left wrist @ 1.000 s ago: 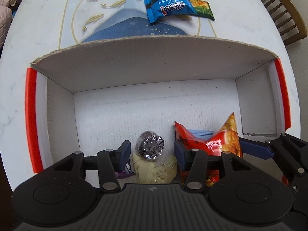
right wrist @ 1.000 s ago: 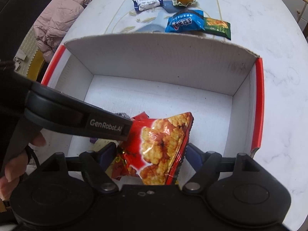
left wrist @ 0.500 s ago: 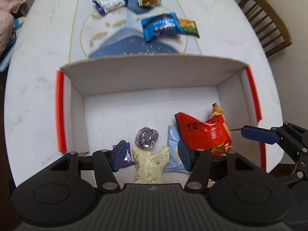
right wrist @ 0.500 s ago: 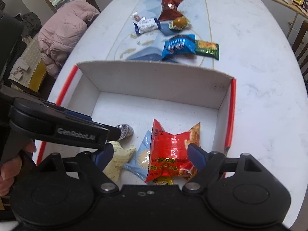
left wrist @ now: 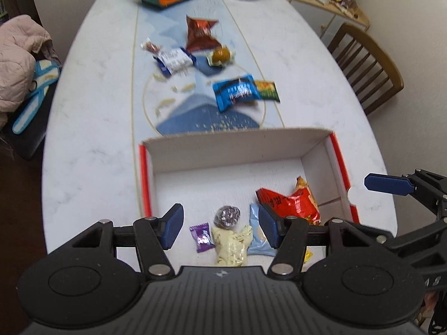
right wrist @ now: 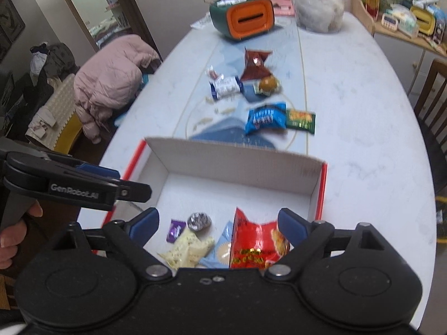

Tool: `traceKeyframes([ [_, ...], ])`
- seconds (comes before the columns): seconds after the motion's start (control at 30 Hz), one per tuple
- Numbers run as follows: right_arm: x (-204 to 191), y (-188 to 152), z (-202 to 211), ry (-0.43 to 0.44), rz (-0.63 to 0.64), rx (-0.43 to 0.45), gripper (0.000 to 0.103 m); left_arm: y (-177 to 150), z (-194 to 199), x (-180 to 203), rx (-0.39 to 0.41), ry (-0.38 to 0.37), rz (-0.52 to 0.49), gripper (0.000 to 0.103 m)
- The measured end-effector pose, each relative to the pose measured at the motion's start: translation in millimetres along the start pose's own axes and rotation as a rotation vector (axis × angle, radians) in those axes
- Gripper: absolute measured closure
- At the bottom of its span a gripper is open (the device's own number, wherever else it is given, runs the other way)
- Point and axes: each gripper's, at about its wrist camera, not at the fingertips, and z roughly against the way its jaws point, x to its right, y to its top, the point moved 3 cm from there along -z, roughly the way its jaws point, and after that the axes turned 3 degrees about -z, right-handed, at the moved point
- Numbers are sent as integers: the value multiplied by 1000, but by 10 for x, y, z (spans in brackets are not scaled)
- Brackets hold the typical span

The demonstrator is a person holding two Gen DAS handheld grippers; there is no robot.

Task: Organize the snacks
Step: 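Open both tools and lift them out of the box, then grasp the orange candy stick with the left tool while the right tool grasps the blue cookie packet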

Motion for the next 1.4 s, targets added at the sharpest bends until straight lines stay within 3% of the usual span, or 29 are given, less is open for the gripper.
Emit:
traceKeyframes([
  [0.47,-79,631,321,15,-15,159,2,457,689,-340,187,47,16,28],
  [0.77,80,1383,225,10,-38,211,2,1290,734,-735,250,130,91,27],
  [1.03,295,1841,-291,-30,-34,155,1,1894,281,-907,220,175,118,27],
  [1.4,640,1876,-1278,-50,-14,-69,3,2395,-878,-1118,53,170,216,27],
])
